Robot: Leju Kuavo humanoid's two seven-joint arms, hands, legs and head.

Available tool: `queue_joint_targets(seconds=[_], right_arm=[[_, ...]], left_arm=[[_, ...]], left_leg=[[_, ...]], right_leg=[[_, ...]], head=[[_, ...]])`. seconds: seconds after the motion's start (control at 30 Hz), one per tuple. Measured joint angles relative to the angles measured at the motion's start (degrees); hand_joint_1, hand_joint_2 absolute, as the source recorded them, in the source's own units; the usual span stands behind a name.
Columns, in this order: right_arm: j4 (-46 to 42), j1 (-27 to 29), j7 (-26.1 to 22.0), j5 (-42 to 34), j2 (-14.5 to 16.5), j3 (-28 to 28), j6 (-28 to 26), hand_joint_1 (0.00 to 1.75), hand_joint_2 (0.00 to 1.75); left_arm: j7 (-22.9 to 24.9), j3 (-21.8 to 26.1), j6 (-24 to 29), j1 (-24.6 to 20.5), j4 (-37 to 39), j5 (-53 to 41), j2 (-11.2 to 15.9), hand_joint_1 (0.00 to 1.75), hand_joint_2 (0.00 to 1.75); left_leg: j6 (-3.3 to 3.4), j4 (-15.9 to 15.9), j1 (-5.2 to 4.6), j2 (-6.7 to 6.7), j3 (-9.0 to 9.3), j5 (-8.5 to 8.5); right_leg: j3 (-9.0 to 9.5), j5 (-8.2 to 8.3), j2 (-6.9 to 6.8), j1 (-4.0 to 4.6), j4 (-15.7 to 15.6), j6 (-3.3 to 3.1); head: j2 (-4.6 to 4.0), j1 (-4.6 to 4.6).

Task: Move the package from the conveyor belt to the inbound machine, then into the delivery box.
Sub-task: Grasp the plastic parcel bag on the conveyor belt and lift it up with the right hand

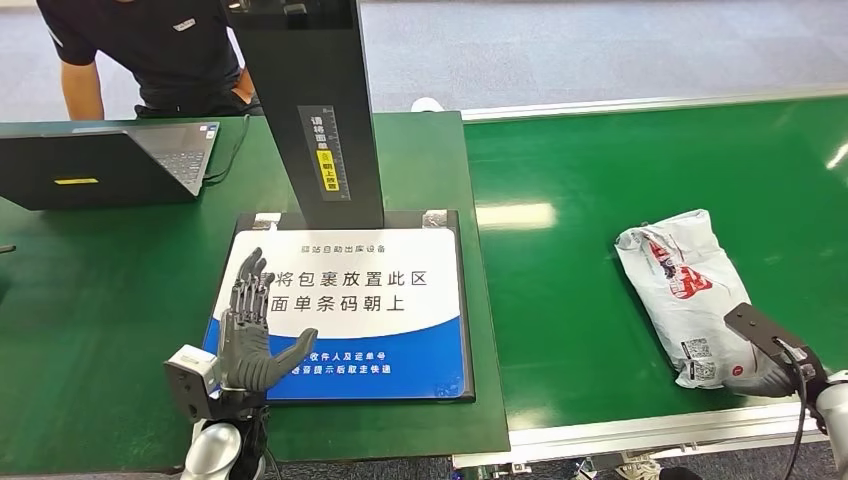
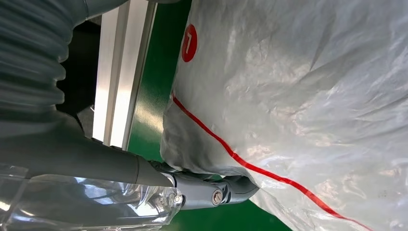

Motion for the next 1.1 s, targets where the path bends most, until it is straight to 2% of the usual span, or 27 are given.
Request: queue_joint_targets(seconds=[0.13, 0.23, 0.37, 0.5, 0.6, 1.1], right_arm=[[0.1, 0.7, -0.4, 0.0, 0.7, 0.5, -4.2, 0.00, 1.75], [0.1, 1.0, -0.4, 0.0, 1.3, 0.7, -5.3, 0.00, 1.75], [0.1, 1.5, -1.4, 0.0, 1.7, 0.9, -7.4, 1.71, 1.75], [0.0, 3.2, -3.4, -0.4, 2.6, 0.9, -12.9, 1.75, 1.75], [-0.2, 4.3, -3.7, -0.5, 3.5, 0.9, -15.0, 1.75, 1.75], [-0.9, 5.3, -3.6, -0.5, 5.6, 0.9, -15.7, 1.75, 1.75]], left_arm=[[0.0, 0.1, 0.0, 0.5, 0.0, 0.0, 0.0, 0.00, 1.75], [0.0, 0.2, 0.0, 0.8, 0.0, 0.0, 0.0, 0.00, 1.75], [0.0, 0.3, 0.0, 0.8, 0.0, 0.0, 0.0, 0.00, 1.75], [0.0, 0.3, -0.2, 0.8, 0.0, -0.2, -0.1, 0.00, 1.75], [0.1, 0.3, -0.4, 0.8, 0.2, -0.4, -0.1, 0.00, 1.75], [0.4, 0.3, -0.8, 0.6, 0.9, -0.5, -0.1, 0.00, 1.75]], left_leg=[[0.00, 0.0, 0.00, 0.00, 0.00, 0.00], [0.00, 0.0, 0.00, 0.00, 0.00, 0.00], [0.00, 0.0, 0.00, 0.00, 0.00, 0.00], [0.00, 0.0, 0.00, 0.00, 0.00, 0.00], [0.00, 0.0, 0.00, 0.00, 0.02, 0.00], [0.00, 0.0, 0.00, -0.01, 0.06, 0.00]], right_leg=[[0.00, 0.00, 0.00, 0.00, 0.0, 0.00], [0.00, 0.00, 0.00, 0.00, 0.0, 0.00], [0.00, 0.00, 0.00, 0.00, 0.0, 0.00], [0.00, 0.00, 0.00, 0.00, 0.0, 0.00], [0.00, 0.00, 0.00, 0.00, 0.0, 0.00], [0.04, -0.01, -0.01, 0.00, 0.0, 0.01]], head=[[0.00, 0.01], [0.00, 0.01], [0.00, 0.00], [0.00, 0.00], [0.00, 0.00], [0.00, 0.00]])
